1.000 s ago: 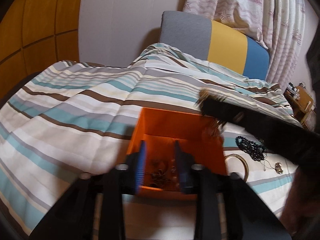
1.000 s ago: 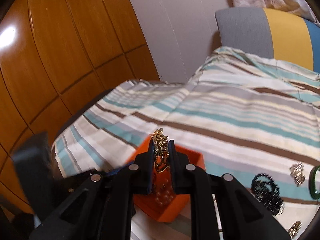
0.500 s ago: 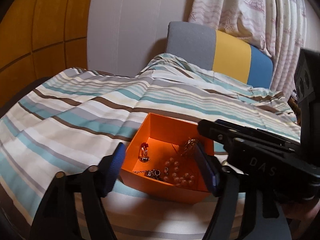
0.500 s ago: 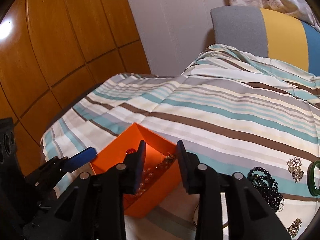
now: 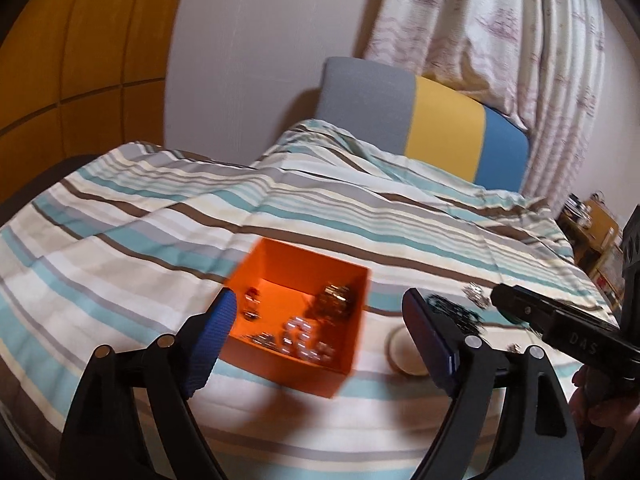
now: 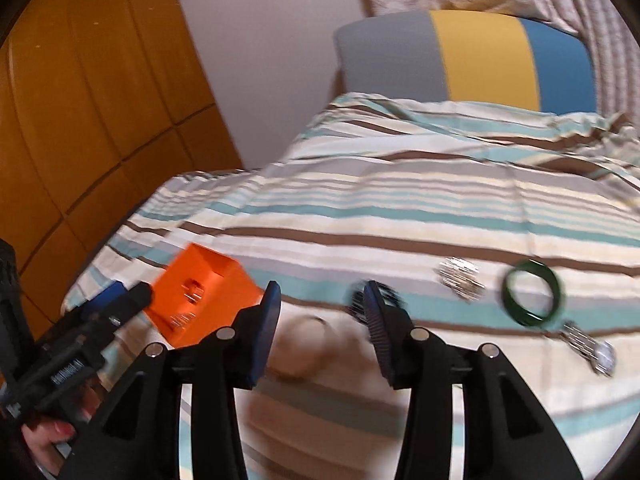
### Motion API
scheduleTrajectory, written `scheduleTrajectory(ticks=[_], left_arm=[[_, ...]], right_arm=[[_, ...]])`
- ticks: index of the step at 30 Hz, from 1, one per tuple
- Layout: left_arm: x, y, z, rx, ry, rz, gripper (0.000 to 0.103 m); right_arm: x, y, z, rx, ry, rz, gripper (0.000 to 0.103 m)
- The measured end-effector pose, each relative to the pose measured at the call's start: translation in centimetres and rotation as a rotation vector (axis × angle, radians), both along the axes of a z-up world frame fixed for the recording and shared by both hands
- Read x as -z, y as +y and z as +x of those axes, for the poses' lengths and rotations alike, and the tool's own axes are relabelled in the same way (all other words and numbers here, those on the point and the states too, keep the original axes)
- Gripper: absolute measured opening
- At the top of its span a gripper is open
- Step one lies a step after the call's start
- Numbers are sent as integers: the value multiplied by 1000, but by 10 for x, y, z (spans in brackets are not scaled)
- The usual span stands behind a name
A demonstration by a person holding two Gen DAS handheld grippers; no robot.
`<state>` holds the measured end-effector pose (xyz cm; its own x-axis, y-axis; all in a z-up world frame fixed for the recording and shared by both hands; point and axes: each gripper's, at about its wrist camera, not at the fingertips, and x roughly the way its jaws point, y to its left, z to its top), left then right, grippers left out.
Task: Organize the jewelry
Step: 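Move both open tools back over the remaining jewelry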
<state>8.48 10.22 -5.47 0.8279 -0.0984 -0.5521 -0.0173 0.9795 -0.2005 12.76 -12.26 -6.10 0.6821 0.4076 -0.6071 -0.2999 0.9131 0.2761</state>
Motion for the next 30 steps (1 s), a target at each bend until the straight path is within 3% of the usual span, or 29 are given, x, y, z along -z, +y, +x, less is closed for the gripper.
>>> scheduleTrajectory(ticks=[13,23,30], left_arm=[[20,-63,-9,143,66,30,84],[60,-91,23,180,209,68,84],[73,-94,42,168,243,79,84]], right_arm=[[36,-85,-37,142,78,-36,44],[60,-85,-21,152,132,-57,49],[68,-74,-1,140,154,-94,49]])
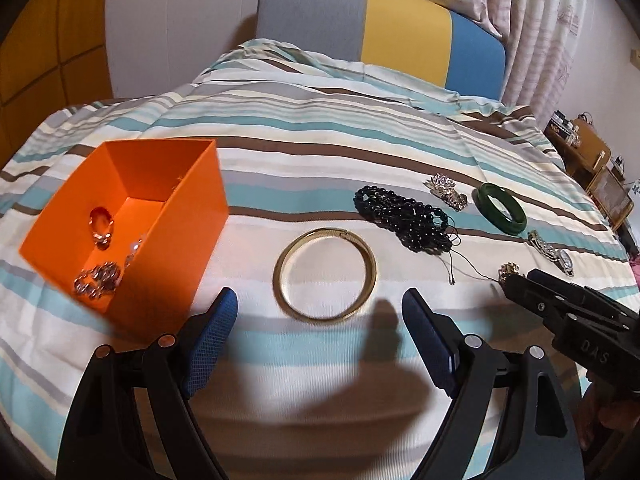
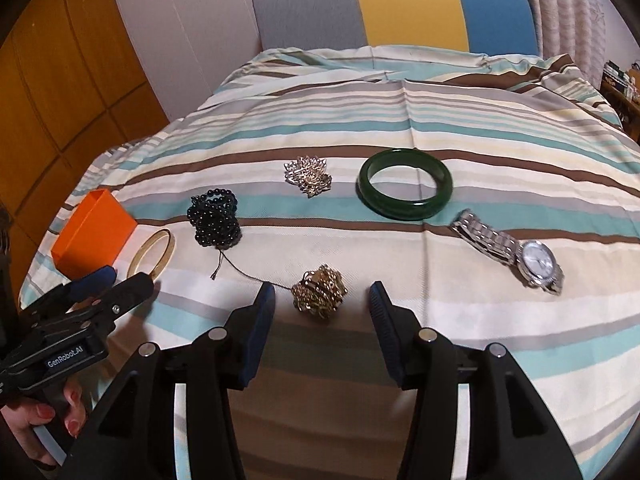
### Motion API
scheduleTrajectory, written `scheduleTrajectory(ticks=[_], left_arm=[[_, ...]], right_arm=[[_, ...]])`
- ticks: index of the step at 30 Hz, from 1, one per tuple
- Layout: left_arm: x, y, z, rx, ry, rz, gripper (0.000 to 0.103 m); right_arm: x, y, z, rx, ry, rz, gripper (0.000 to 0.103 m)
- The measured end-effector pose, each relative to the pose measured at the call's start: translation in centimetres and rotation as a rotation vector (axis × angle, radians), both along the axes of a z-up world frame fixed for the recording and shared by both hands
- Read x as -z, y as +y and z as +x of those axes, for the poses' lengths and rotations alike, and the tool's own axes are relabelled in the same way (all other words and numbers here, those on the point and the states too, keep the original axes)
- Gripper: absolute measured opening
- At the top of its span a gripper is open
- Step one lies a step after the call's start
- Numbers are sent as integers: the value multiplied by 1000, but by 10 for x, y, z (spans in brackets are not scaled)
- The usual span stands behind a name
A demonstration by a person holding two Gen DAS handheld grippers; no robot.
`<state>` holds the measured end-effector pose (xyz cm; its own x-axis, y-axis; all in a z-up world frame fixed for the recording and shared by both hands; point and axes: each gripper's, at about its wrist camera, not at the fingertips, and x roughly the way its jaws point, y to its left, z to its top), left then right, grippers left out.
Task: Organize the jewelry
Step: 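Move both open tools back over the remaining jewelry, then grasp the gold bangle with the left tool while the right tool grasps the gold brooch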
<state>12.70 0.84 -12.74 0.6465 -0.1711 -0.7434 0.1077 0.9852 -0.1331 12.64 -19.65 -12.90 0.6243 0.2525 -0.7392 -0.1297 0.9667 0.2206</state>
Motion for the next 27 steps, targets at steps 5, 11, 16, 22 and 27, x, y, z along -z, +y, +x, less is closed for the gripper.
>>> scheduleTrajectory(ticks=[5,11,16,22,27], left_arm=[[4,-5,6,14,6,16,81],[5,-4,11,19,8,7,73],[5,-6,11,41,5,2,62],[5,-7,11,53,5,-14,61],[6,-12,12,60,6,2,59]], right_arm=[[5,6,4,-2,7,-42,48],[6,8,3,7,2,-79,29],[5,5,-3,-1,-3,-69,28],[4,-3,-19,9,-3,-53,28],[5,-16,-30,40,0,-16,28]])
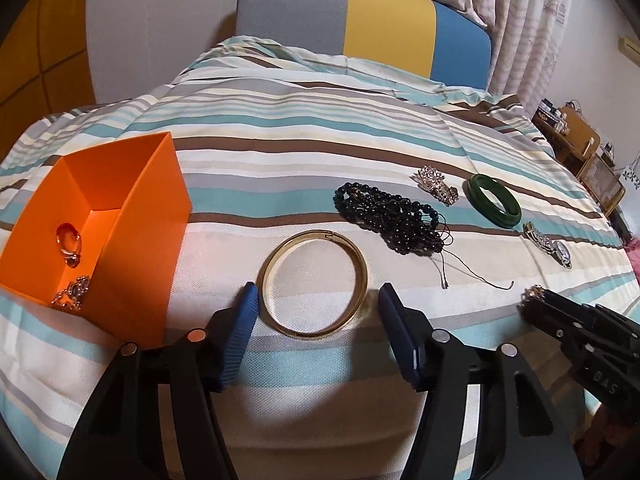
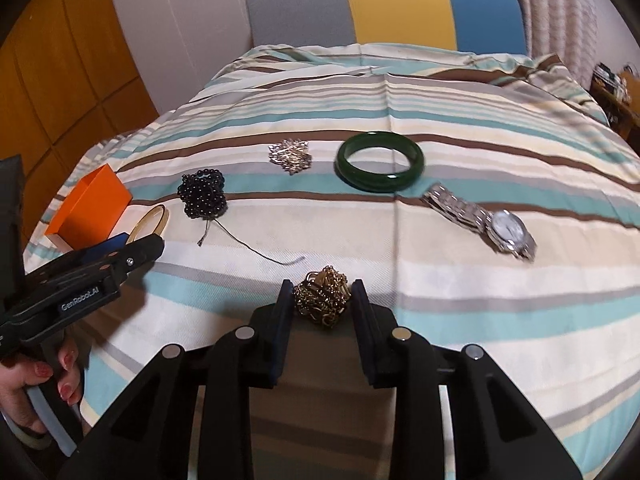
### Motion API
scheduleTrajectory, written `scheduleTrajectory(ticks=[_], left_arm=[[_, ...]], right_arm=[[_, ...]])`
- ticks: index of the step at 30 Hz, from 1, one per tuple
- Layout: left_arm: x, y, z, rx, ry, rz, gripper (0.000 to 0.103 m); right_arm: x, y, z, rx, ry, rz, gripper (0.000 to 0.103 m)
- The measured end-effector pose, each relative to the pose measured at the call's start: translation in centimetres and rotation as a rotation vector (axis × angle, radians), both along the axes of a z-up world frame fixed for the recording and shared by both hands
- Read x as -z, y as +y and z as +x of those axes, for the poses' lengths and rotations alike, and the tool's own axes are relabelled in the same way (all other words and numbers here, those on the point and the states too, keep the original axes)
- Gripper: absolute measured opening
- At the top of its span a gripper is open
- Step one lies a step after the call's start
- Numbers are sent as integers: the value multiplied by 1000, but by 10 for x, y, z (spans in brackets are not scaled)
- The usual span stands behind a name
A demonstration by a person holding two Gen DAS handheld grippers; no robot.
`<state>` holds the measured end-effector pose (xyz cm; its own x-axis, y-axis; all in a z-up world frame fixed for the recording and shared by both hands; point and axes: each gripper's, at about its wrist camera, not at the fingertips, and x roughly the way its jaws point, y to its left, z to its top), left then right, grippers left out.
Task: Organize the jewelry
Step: 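Grasp the gold bangle with the left tool while the right tool grasps the gold brooch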
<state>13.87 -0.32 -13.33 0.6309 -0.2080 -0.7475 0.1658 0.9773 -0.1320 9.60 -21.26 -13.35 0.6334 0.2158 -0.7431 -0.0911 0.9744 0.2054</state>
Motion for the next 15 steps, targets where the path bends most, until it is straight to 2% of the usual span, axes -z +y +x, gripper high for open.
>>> scheduleTrajectory(ticks=[1,5,15], left_arm=[[0,-1,0,4,-2,5,54],[-1,-4,-1,15,-10,11,54],[-6,-1,-8,2,-28,-30,53]], right_arm=[[0,-2,-2,4,1,5,28],[-2,-9,-8,27,-5,26,28],[-9,-15,-16,45,-36,60,28]])
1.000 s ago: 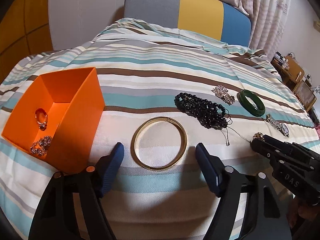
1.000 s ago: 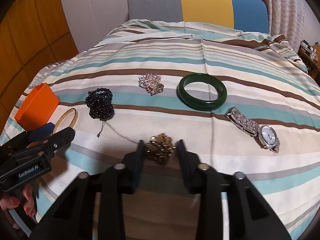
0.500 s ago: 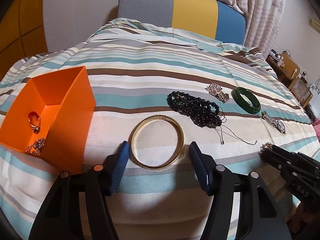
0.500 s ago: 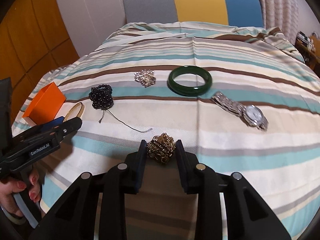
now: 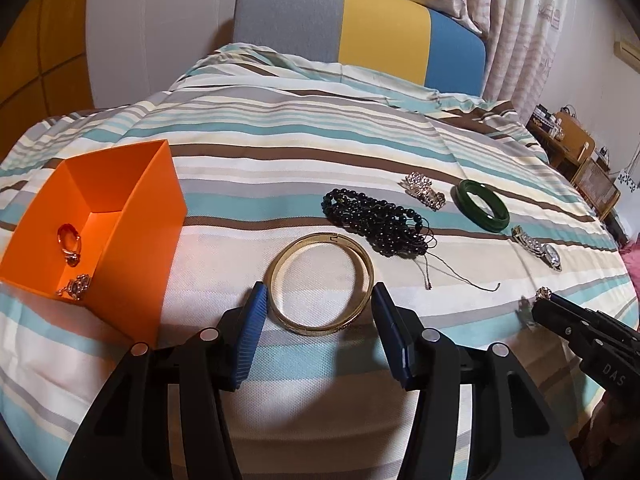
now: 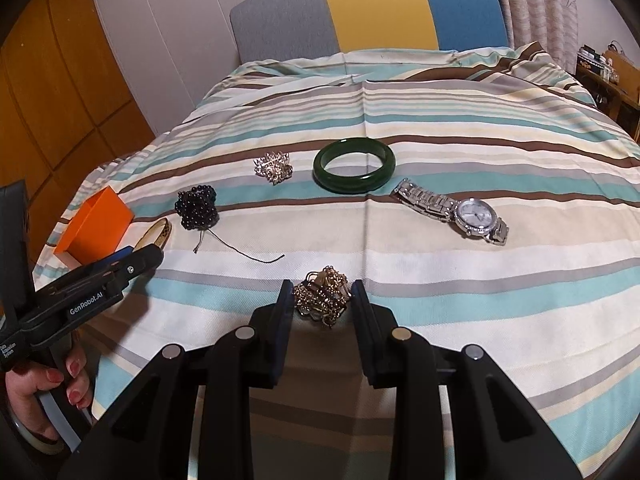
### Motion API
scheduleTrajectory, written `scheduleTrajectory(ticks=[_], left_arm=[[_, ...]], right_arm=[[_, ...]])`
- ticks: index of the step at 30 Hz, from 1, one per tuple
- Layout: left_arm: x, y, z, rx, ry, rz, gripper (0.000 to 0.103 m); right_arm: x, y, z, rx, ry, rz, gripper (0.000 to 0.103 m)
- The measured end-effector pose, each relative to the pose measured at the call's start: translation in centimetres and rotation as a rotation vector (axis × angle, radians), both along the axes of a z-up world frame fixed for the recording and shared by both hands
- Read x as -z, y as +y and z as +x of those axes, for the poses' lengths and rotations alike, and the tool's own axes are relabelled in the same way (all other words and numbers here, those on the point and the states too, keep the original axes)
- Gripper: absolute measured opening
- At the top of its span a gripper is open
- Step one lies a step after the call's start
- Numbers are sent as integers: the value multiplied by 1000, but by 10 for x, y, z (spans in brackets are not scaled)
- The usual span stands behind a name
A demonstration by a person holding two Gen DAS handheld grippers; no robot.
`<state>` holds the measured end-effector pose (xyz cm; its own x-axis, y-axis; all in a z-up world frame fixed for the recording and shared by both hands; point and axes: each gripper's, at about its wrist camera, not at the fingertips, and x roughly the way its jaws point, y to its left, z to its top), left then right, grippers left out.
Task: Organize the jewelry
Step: 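Grasp the gold bangle with the left tool while the right tool grasps the gold brooch, then carry the gold bangle in the left tool while the right tool carries the gold brooch to the box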
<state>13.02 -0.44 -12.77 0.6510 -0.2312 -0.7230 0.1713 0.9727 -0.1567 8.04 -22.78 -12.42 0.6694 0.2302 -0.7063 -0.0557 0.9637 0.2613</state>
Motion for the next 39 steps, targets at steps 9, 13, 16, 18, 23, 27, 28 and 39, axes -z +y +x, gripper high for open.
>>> scheduleTrajectory(ticks=[9,13,16,18,23,27,28,39], left_arm=[[-6,3,-11,-8,-27,-35,53],[-12,4,-18,-11,-50,-42,53],[-20,3,-23,-5,-74,-40,53],[-26,2,-27,0,-91,-41,53],[-43,7,-32,-4,-130,-53,53],[-60,13,-35,-6,-167,-55,53],[-63,15,-35,-8,-173,-56,53],[-85,61,-33,-82,-214,-34,53]], right_arm=[[-13,4,-7,-19,-50,17,28],[-20,8,-7,-33,-70,21,28],[-27,14,-7,-51,-89,26,28],[-32,18,-6,-61,-100,27,28],[-46,28,-5,-89,-133,28,28],[-59,37,-2,-114,-163,26,28],[-63,40,-1,-121,-172,27,28],[-92,96,20,-236,-235,52,28]])
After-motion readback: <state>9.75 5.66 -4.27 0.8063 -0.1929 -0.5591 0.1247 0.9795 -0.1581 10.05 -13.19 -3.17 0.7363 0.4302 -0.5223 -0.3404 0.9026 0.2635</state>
